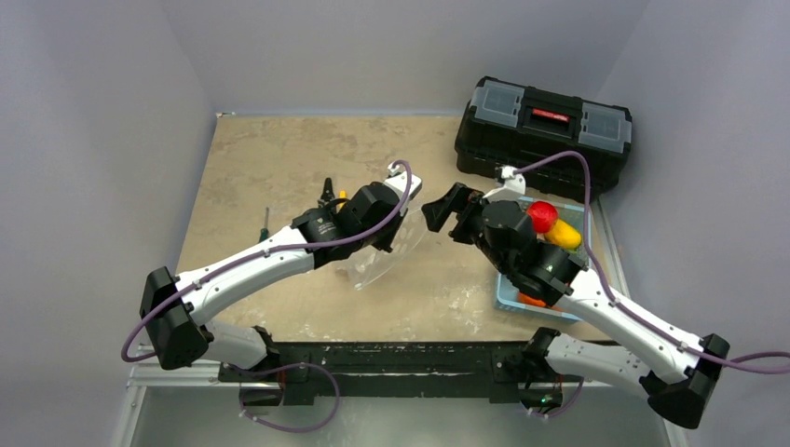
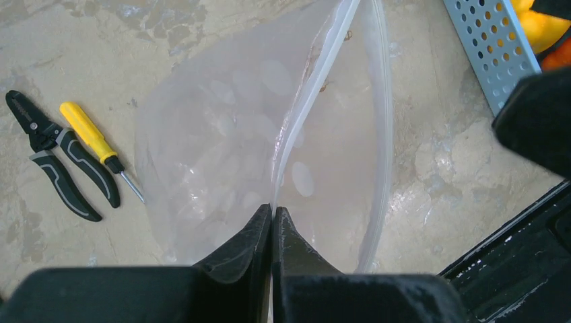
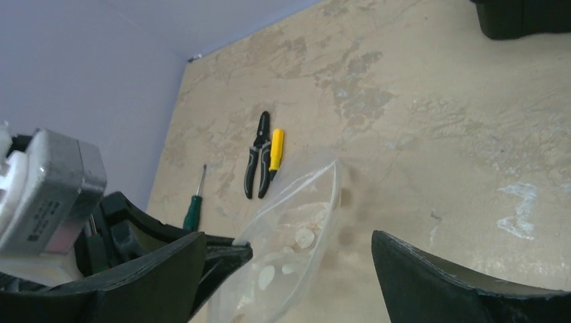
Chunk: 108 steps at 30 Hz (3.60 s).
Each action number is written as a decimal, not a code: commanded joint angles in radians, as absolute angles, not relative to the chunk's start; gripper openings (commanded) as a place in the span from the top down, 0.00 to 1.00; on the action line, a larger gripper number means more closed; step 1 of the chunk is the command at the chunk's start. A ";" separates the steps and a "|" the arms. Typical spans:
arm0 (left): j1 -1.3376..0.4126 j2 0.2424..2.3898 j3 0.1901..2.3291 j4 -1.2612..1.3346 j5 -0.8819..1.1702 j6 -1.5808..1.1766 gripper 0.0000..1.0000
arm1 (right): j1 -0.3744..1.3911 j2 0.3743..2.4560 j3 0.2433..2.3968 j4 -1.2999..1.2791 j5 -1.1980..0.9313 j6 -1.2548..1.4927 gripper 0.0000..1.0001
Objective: Place the food in the zip-top bag and seal the zipper
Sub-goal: Open the zipper of the food storage bag at the center of the board, then pick up the fake fruit from the bin.
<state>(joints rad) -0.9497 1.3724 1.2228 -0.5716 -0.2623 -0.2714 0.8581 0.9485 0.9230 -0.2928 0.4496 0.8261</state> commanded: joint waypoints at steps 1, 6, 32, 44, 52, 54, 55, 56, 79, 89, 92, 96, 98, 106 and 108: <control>-0.951 1.351 1.264 -0.568 -0.278 -0.296 1.00 | 0.862 1.006 0.938 -0.411 0.338 0.788 0.08; -0.951 1.369 1.264 -0.566 -0.275 -0.306 1.00 | 0.902 1.124 0.910 -0.297 0.302 0.871 0.19; -0.951 1.344 1.275 -0.586 -0.302 -0.255 0.78 | 0.969 1.113 0.923 -0.364 0.515 0.911 1.00; -0.951 1.308 1.275 -0.603 -0.368 -0.234 1.00 | 0.969 1.145 0.919 -0.449 0.679 0.733 0.84; -0.951 1.398 1.311 -0.649 -0.328 -0.289 1.00 | 0.969 1.161 0.972 -0.400 0.525 0.657 0.45; -0.947 1.418 1.325 -0.662 -0.317 -0.303 1.00 | 0.969 1.131 0.984 -0.423 0.527 0.643 0.41; -0.943 1.426 1.330 -0.666 -0.307 -0.310 1.00 | 0.969 1.103 0.983 -0.426 0.538 0.636 0.39; -0.937 1.432 1.333 -0.671 -0.296 -0.318 1.00 | 0.969 1.074 0.974 -0.427 0.566 0.631 0.37; -0.865 1.475 1.355 -0.685 -0.128 -0.384 1.00 | 0.380 0.927 0.811 -0.444 0.776 0.671 0.01; -0.865 1.465 1.358 -0.675 -0.095 -0.366 1.00 | 0.159 1.217 0.875 -0.344 0.635 0.608 0.01; -0.862 1.468 1.360 -0.674 -0.075 -0.368 1.00 | 0.120 1.252 0.876 -0.335 0.618 0.607 0.01; -0.856 1.466 1.362 -0.672 -0.058 -0.371 1.00 | 0.109 1.282 0.868 -0.306 0.608 0.595 0.01; -0.856 1.463 1.361 -0.672 -0.058 -0.370 1.00 | 0.108 1.294 0.861 -0.280 0.596 0.581 0.01; -0.854 1.466 1.361 -0.672 -0.053 -0.370 1.00 | 0.104 1.334 0.856 -0.254 0.601 0.584 0.01; -0.855 1.467 1.361 -0.673 -0.053 -0.370 1.00 | 0.103 1.326 0.852 -0.255 0.604 0.584 0.04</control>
<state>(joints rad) -0.8597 1.4837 1.3186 -0.6979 -0.0692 -0.3744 0.1101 1.3399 0.8261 -0.2932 0.5983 0.5934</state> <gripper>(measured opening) 0.005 0.978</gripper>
